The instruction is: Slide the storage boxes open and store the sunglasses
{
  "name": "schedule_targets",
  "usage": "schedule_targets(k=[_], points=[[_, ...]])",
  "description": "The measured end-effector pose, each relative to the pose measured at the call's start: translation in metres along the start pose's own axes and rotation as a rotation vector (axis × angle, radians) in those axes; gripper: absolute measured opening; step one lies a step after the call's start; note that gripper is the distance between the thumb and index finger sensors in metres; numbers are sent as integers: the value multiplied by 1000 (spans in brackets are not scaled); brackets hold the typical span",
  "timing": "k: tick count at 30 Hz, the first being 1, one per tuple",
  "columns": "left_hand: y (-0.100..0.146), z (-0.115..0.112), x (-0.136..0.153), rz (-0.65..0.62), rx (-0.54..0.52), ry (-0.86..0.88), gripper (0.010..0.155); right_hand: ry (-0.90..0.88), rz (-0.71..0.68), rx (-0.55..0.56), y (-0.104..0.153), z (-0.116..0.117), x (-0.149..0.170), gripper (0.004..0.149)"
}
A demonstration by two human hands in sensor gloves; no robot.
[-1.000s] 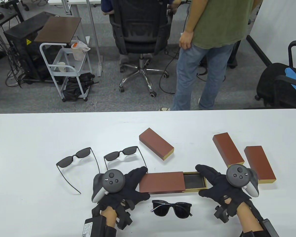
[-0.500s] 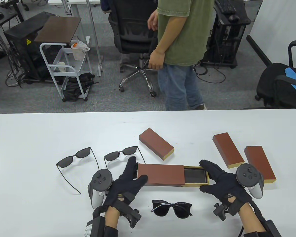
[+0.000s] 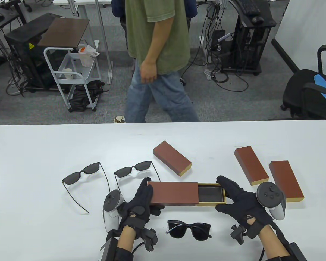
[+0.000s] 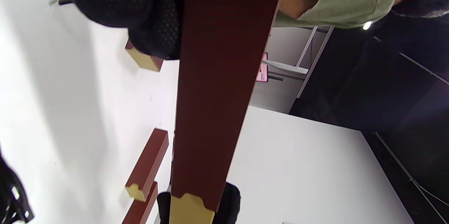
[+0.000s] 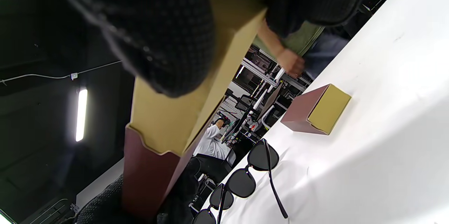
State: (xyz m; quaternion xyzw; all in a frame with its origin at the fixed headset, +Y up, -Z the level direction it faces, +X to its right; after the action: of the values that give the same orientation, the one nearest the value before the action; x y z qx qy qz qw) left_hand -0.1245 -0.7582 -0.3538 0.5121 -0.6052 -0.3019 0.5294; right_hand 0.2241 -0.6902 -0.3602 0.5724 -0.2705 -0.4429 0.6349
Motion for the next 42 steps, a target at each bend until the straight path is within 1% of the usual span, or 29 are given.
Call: schedule_targets(k=[2,3,5,7,8,9,11,12,14,18,21,25,31,42], points=[[3,6,-3,-23,-71,8,76,16,-2,2,0,4,-1,90],[5,9,-5,-32,-96,12,75,39,15,8,0,6,0,92],[9,17,-7,-53,-159,32,75,140,84,14,0,12,8,95],[12,26,-9,-68,-216,42,74,281,139,-20,0,23,17,89],[14,31,-9,-71,-250,36,74,377,164,-57,0,33,21,83],[16,34,-9,-71,-272,30,74,432,163,-73,0,40,22,78],[19,41,-9,-68,-324,28,74,569,119,-99,-1,61,18,69],[19,43,-9,-67,-336,29,74,604,106,-105,-1,68,16,64],[20,49,-7,-61,-360,35,73,688,32,-123,0,90,5,56],[20,55,-3,-48,-387,50,73,787,-77,-121,4,122,-12,48],[20,59,-1,-41,-392,53,73,919,-136,-99,7,137,-21,46],[18,60,2,-31,-378,61,73,999,-174,-113,10,148,-23,43],[13,60,5,-19,-349,52,73,1069,-183,-103,11,154,-22,39],[14,58,5,-5,-334,50,73,1081,-185,-124,12,161,-19,39]])
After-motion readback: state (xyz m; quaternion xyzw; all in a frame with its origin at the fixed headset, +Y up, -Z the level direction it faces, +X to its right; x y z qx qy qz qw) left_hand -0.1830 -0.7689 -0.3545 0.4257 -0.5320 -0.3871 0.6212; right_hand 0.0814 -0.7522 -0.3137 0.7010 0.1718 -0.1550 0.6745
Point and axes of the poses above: the tracker on the back of each hand, its own x axis roughly to the little-finger side, its own y axis roughly from the fingertips to the wrist, z = x × y, the point moved 5 cm from there along -y, roughly from the wrist to the fingertips, and after that the axes turned 9 degrees about z, right-handed, at the moved point
